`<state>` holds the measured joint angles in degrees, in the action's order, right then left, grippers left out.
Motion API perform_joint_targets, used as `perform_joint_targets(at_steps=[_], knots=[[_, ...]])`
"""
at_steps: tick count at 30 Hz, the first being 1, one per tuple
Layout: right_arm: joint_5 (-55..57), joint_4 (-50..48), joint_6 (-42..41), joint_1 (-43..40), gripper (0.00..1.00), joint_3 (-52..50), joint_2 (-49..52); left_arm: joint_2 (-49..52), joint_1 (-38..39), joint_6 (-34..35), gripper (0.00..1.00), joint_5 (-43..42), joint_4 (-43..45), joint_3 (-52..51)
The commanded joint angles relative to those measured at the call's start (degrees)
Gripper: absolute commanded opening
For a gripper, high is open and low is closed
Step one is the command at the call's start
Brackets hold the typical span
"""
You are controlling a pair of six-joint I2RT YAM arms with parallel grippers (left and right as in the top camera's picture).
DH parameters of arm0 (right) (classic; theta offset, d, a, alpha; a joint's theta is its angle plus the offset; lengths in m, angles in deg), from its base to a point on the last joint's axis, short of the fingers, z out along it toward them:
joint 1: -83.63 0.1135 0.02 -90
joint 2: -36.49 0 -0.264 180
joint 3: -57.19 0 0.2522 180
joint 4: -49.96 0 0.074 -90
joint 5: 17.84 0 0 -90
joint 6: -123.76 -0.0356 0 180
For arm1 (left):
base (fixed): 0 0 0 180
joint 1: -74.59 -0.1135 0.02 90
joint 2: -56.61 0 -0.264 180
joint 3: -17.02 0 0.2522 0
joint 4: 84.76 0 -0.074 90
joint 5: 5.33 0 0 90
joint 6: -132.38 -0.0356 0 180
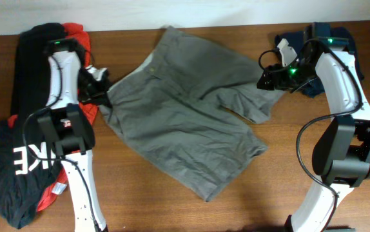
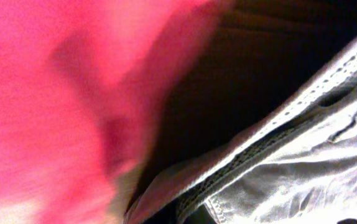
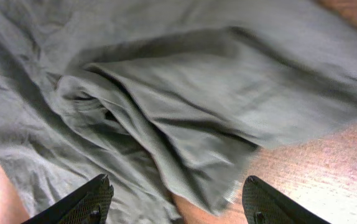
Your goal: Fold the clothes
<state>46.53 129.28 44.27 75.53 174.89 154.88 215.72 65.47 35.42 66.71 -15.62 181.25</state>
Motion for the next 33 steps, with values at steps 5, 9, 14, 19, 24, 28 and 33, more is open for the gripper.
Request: perform_joint_targets(at_steps=[5, 9, 14, 19, 24, 28, 33], knots=[[-0.5, -0.7, -1.6, 0.8, 0.72, 1.1, 0.0, -2.1, 3.3, -0.2, 0.23, 6.2, 0.3, -1.0], [-0.5, -0.6, -1.6, 1.4, 0.72, 1.1, 0.0, -6.1, 5.7, 0.3, 0.5, 11.8, 0.3, -1.0], [1.4, -0.2, -2.9, 3.9, 0.67, 1.0, 0.0, -16.2, 6.5, 0.3, 0.87, 12.9, 0.4, -1.0], [13.1, -1.6, -13.3, 5.1, 0.61, -0.4, 0.1, -28.6, 6.5, 0.2, 0.87, 13.3, 1.9, -1.0], [20.0, -5.2, -25.0, 4.2, 0.57, -3.6, 0.1, -38.4, 6.8, 0.3, 0.87, 13.2, 5.2, -1.0], [20.0, -15.4, -33.6, 3.8, 0.52, -11.4, 0.3, -44.5, 7.3, 0.2, 0.93, 13.3, 7.9, -1.0], [20.0, -24.2, -35.0, 2.0, 0.52, -17.6, 0.3, -44.6, 7.3, 0.2, 0.93, 13.3, 7.9, -1.4]])
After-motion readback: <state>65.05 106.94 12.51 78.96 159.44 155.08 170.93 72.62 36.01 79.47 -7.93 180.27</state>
